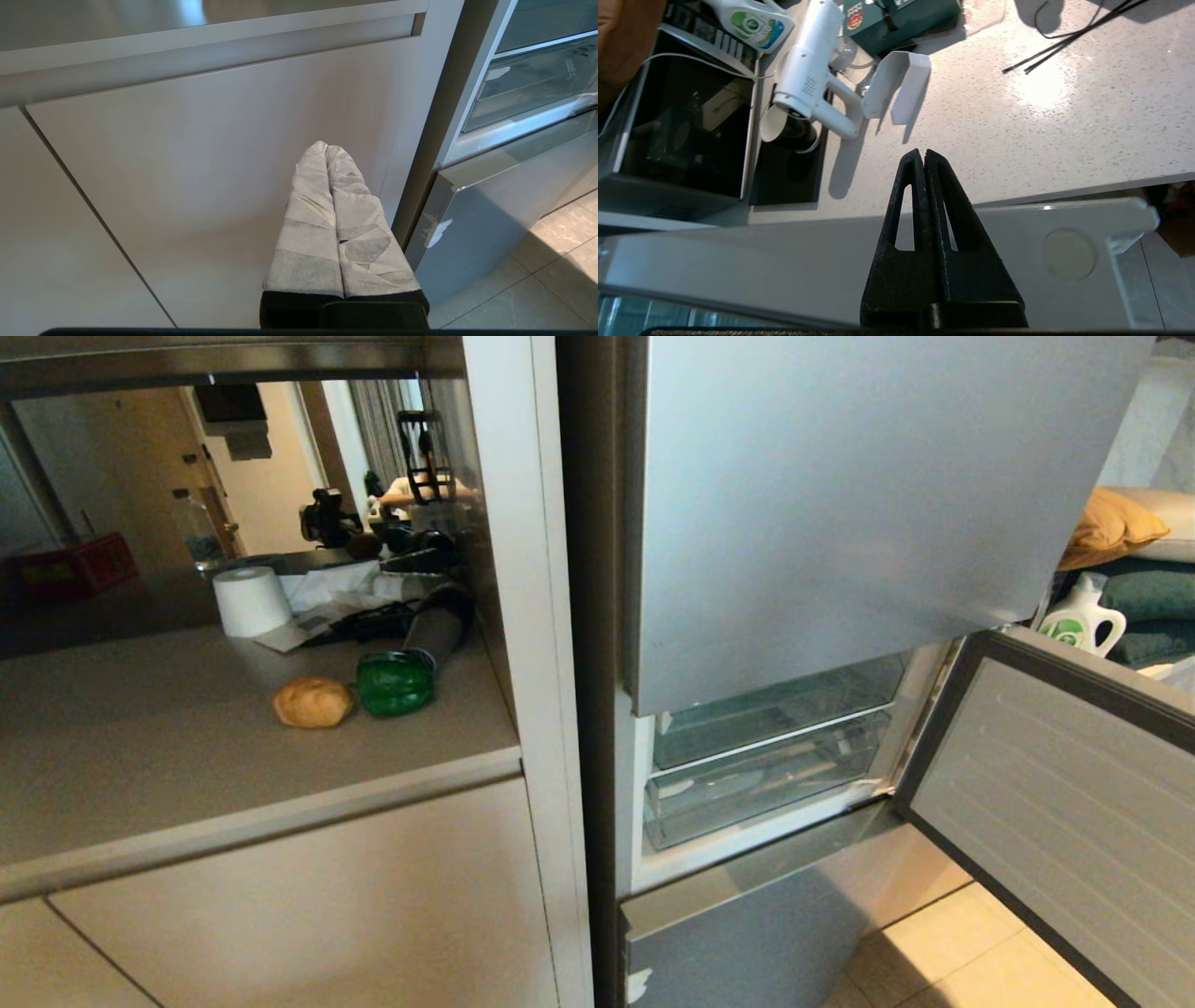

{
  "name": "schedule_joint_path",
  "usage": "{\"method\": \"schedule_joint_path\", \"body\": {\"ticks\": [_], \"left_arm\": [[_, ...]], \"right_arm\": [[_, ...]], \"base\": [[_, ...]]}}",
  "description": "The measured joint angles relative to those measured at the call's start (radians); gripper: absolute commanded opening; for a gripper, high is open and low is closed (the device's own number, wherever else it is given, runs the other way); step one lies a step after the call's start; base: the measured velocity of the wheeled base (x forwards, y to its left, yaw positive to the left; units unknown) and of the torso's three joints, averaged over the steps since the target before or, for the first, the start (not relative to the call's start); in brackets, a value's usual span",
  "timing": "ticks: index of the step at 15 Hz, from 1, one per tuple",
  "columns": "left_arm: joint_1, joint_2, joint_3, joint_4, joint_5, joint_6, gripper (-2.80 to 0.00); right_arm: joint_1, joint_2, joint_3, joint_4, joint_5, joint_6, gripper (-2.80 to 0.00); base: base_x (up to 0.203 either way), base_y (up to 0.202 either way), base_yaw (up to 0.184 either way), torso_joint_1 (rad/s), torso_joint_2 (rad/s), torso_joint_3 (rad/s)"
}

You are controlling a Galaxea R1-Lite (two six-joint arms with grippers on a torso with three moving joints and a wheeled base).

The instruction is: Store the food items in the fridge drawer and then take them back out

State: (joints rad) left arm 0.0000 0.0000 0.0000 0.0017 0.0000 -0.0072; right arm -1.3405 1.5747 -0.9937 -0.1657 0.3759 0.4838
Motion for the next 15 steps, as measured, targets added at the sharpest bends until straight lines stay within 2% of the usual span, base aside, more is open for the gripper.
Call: {"method": "schedule_joint_path", "body": {"ticks": [9, 15], "left_arm": [[0.0, 0.0, 0.0, 0.0, 0.0, 0.0, -2.8], [0.0, 0.0, 0.0, 0.0, 0.0, 0.0, -2.8]], "right_arm": [[-0.035, 0.072, 0.017, -0.004, 0.025, -0.003, -2.8], [-0.041, -0.028, 0.094, 0.007, 0.057, -0.002, -2.8]], "base": [[0.0, 0.0, 0.0, 0.0, 0.0, 0.0], [0.0, 0.0, 0.0, 0.0, 0.0, 0.0]]}}
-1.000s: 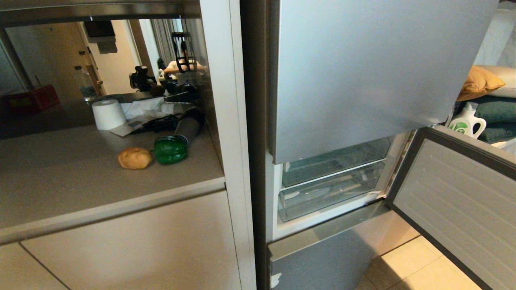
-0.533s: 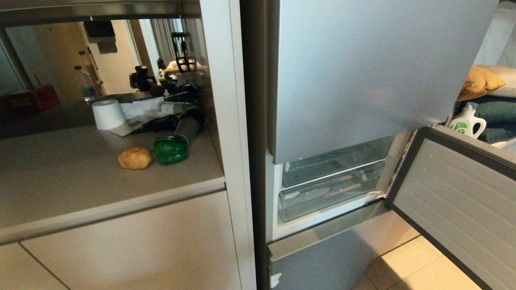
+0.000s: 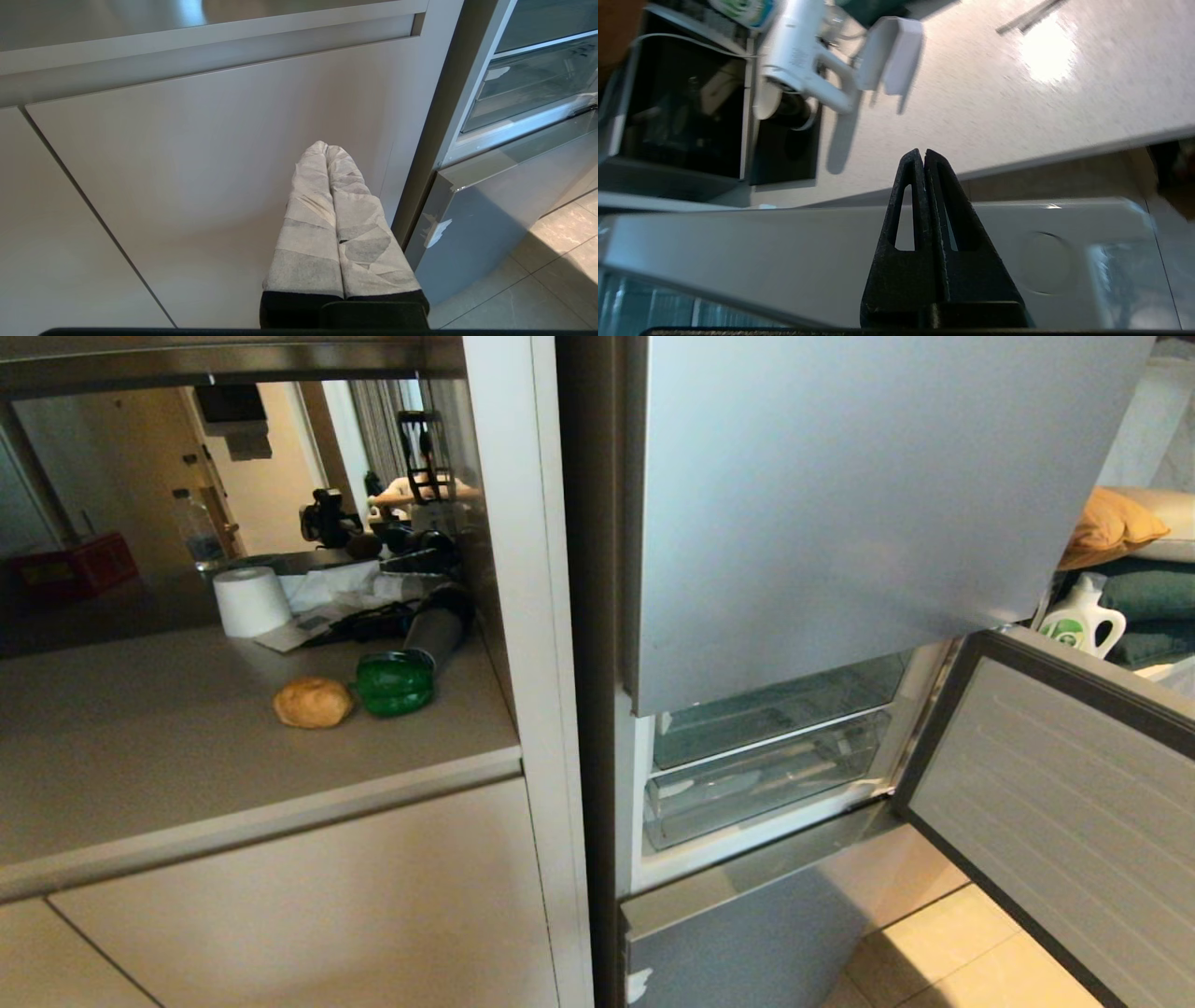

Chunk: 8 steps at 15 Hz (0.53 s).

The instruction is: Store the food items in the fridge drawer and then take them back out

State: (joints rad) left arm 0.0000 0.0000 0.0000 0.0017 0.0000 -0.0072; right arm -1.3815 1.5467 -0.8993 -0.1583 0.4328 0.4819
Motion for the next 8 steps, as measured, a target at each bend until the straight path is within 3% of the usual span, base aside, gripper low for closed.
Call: {"method": "schedule_joint_path", "body": {"ticks": [8], "left_arm": [[0.0, 0.0, 0.0, 0.0, 0.0, 0.0, -2.8]], "right_arm": [[-0.027, -0.291, 0.078, -0.006, 0.017, 0.007, -2.8]], "base": [[0.0, 0.0, 0.0, 0.0, 0.0, 0.0]]}}
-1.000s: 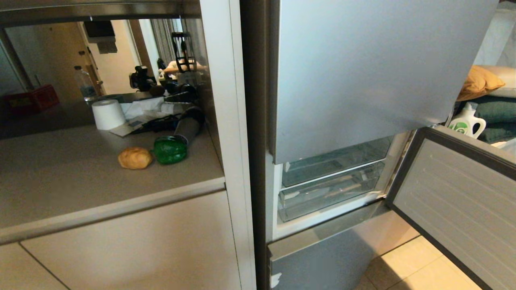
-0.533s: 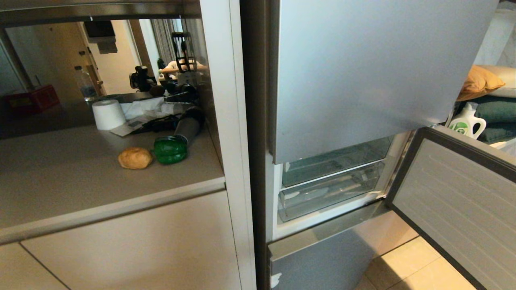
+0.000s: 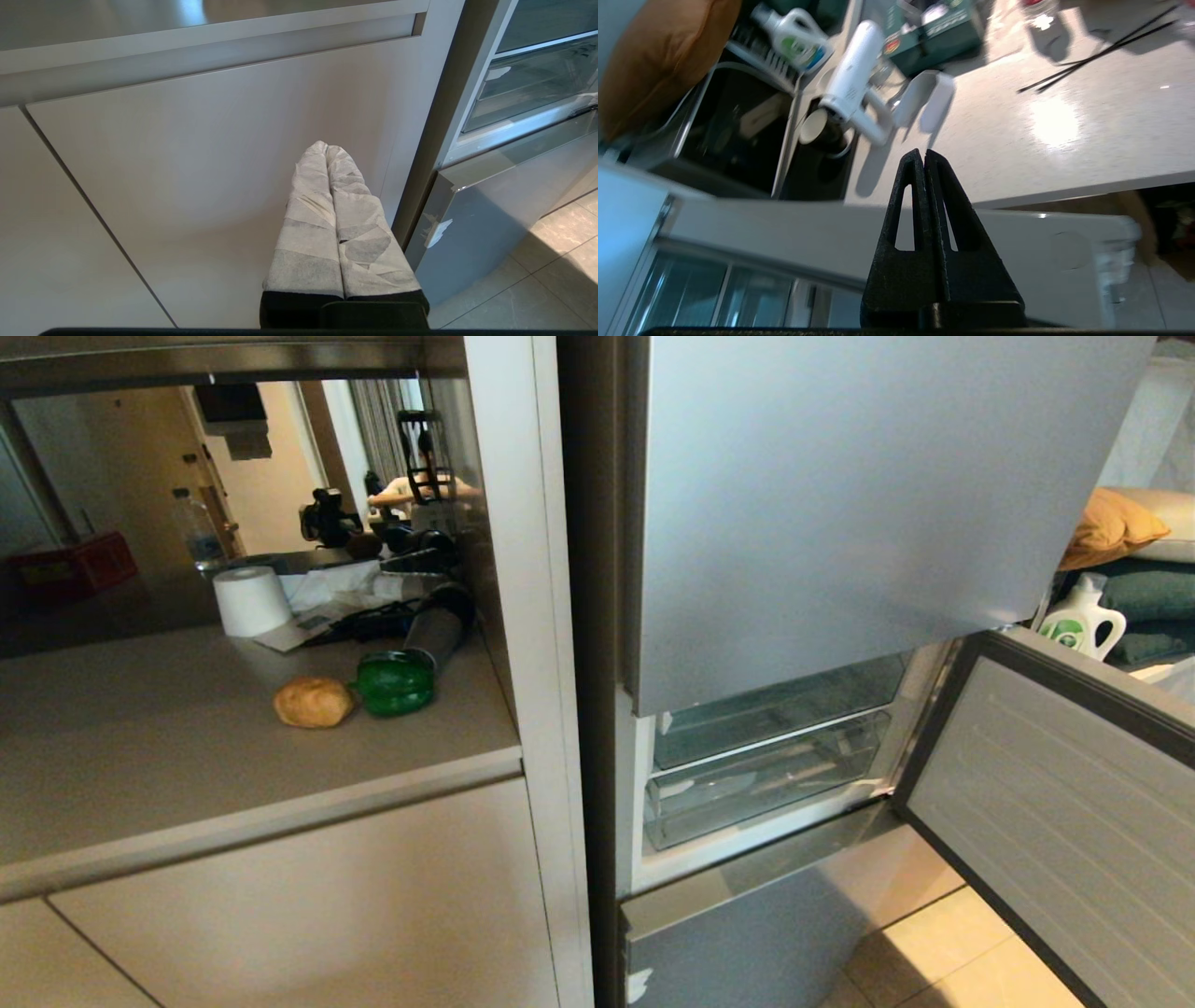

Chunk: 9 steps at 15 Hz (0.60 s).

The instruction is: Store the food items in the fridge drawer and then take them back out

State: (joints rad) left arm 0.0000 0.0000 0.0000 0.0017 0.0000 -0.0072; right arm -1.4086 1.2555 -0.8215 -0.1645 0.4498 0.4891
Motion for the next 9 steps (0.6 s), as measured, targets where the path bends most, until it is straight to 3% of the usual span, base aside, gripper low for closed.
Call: {"method": "schedule_joint_path", "body": {"ticks": [3, 6, 9], "left_arm": [[0.0, 0.0, 0.0, 0.0, 0.0, 0.0, -2.8], [0.0, 0.0, 0.0, 0.0, 0.0, 0.0, -2.8], [0.0, 0.0, 0.0, 0.0, 0.0, 0.0, -2.8]], "right_arm": [[-0.107, 0.04, -0.014, -0.001, 0.018, 0.005, -2.8], [-0.209, 0.08, 0.007, 0.004, 0.131, 0.003, -2.8], [-0.248, 0.088, 0.077, 0.005, 0.174, 0.001, -2.8]], "base": [[0.0, 0.0, 0.0, 0.0, 0.0, 0.0], [0.0, 0.0, 0.0, 0.0, 0.0, 0.0], [0.0, 0.0, 0.0, 0.0, 0.0, 0.0]]}}
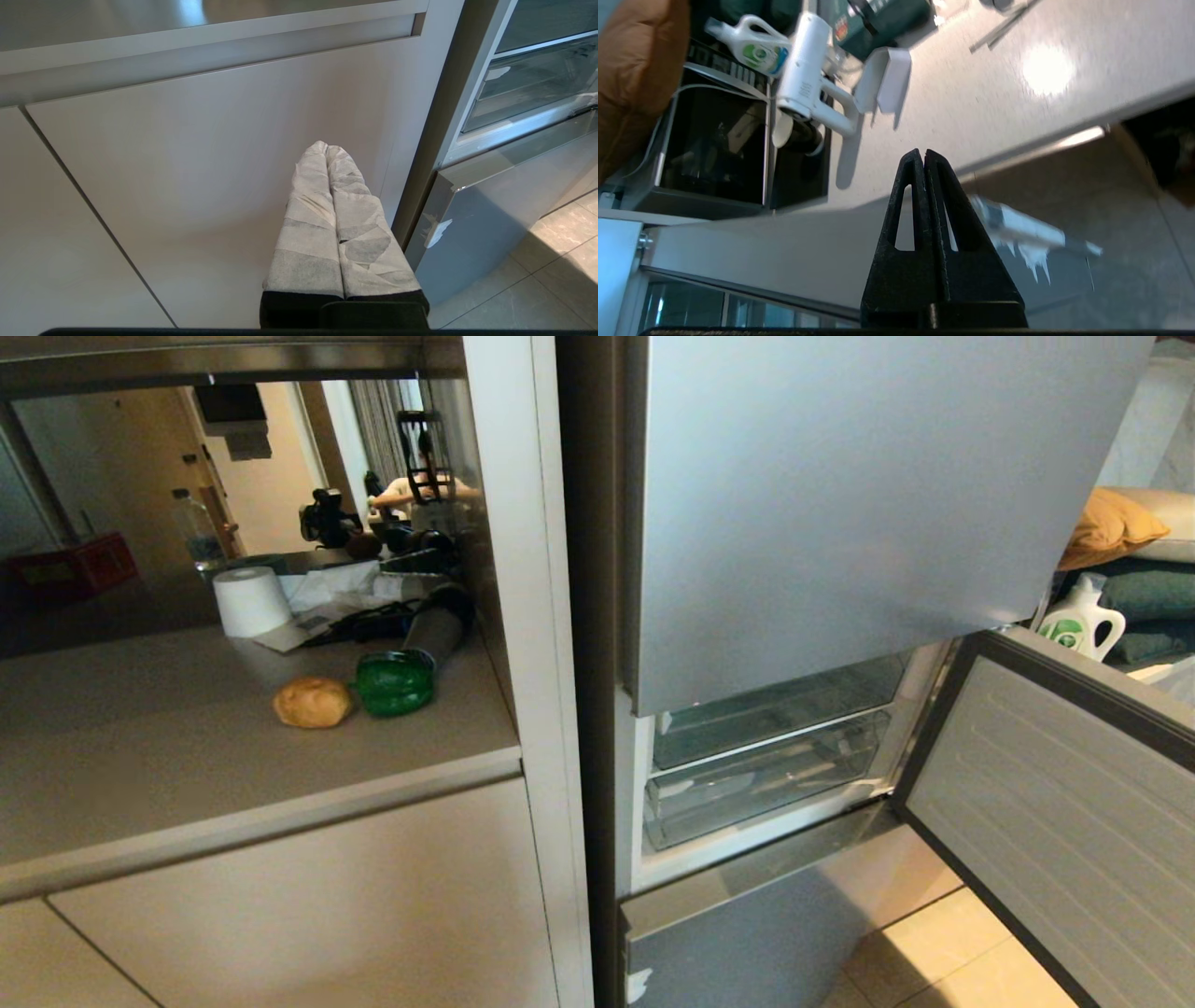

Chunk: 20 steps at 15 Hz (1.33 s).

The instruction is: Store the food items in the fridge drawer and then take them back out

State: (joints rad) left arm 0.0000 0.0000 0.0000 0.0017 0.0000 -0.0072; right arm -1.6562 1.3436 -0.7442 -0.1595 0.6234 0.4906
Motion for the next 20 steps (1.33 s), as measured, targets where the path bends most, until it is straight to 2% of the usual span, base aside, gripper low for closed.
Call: {"method": "schedule_joint_path", "body": {"ticks": [3, 9, 15, 20], "left_arm": [[0.0, 0.0, 0.0, 0.0, 0.0, 0.0, -2.8], [0.0, 0.0, 0.0, 0.0, 0.0, 0.0, -2.8], [0.0, 0.0, 0.0, 0.0, 0.0, 0.0, -2.8], [0.0, 0.0, 0.0, 0.0, 0.0, 0.0, -2.8]], "right_arm": [[-0.006, -0.003, 0.068, -0.003, 0.002, 0.0, -2.8], [-0.008, -0.018, 0.101, -0.008, 0.002, -0.003, -2.8], [0.028, -0.281, 0.188, 0.003, 0.05, 0.0, -2.8], [0.114, -0.447, 0.137, -0.006, 0.034, 0.072, -2.8]], "base": [[0.0, 0.0, 0.0, 0.0, 0.0, 0.0], [0.0, 0.0, 0.0, 0.0, 0.0, 0.0], [0.0, 0.0, 0.0, 0.0, 0.0, 0.0], [0.0, 0.0, 0.0, 0.0, 0.0, 0.0]]}}
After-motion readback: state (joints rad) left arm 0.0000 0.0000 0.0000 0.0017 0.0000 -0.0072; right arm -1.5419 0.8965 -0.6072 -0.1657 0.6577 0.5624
